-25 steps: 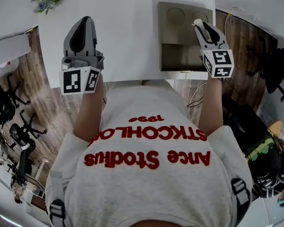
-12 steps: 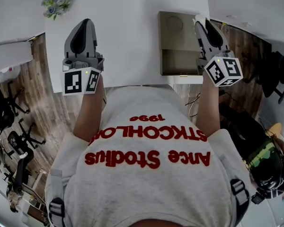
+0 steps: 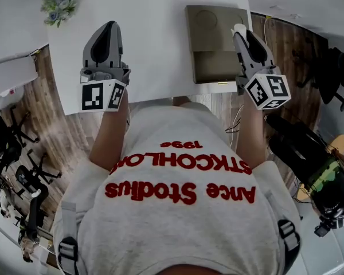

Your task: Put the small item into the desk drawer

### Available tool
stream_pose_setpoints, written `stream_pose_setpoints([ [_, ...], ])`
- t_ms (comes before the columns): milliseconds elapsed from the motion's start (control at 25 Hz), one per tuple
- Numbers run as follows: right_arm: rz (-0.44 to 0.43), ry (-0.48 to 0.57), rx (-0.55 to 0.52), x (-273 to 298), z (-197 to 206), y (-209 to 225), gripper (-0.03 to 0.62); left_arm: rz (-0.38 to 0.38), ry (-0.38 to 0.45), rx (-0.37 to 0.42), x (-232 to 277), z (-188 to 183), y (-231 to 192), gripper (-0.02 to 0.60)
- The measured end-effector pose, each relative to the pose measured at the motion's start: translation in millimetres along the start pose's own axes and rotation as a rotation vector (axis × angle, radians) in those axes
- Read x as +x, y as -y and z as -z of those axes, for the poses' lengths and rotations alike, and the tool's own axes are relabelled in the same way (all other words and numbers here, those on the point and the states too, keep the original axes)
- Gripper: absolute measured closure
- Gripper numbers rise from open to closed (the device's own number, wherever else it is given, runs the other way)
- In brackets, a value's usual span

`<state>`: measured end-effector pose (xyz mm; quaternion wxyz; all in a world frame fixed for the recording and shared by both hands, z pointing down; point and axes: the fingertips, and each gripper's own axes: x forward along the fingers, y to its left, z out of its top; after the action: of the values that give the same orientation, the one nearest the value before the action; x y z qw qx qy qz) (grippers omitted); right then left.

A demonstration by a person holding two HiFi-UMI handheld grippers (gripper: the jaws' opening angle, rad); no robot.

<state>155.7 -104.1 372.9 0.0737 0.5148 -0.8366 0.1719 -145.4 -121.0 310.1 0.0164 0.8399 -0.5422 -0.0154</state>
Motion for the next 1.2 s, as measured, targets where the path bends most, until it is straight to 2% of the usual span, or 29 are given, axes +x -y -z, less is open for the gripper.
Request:
stream_pose_setpoints([
  [200, 0.059, -0.078, 0.023, -18.4, 42.4, 15.7, 0.467, 0.066, -0.036, -0.018, 11.2, 17.5, 23.1, 0.575],
  [400, 0.093, -0.206, -0.020, -28.1, 95.0, 28.9, 0.465, 0.108, -0.058, -0.028, 16.4, 30.0, 38.0, 0.575],
  [640, 0.136, -0.343, -0.055, -29.5, 154.8, 37.3, 0.462, 0.136, -0.094, -0.025, 17.4, 44.8, 42.4, 0.575],
  [840, 0.159, -0.436, -0.118, -31.1, 185.9, 42.8, 0.450, 0.143, -0.112, -0.020, 17.3, 48.9, 45.9, 0.575],
  [960, 0.167, -0.445, -0.122, -31.9, 190.6, 44.8, 0.427, 0.142, -0.113, -0.018, 16.8, 49.8, 46.7, 0.575],
  [1040, 0.174, -0.414, -0.113, -32.0, 182.6, 45.9, 0.428, 0.140, -0.109, -0.017, 17.2, 48.5, 46.0, 0.575],
  [1200, 0.197, -0.305, -0.114, -29.7, 143.9, 49.3, 0.476, 0.140, -0.089, -0.013, 21.3, 41.2, 42.4, 0.575],
])
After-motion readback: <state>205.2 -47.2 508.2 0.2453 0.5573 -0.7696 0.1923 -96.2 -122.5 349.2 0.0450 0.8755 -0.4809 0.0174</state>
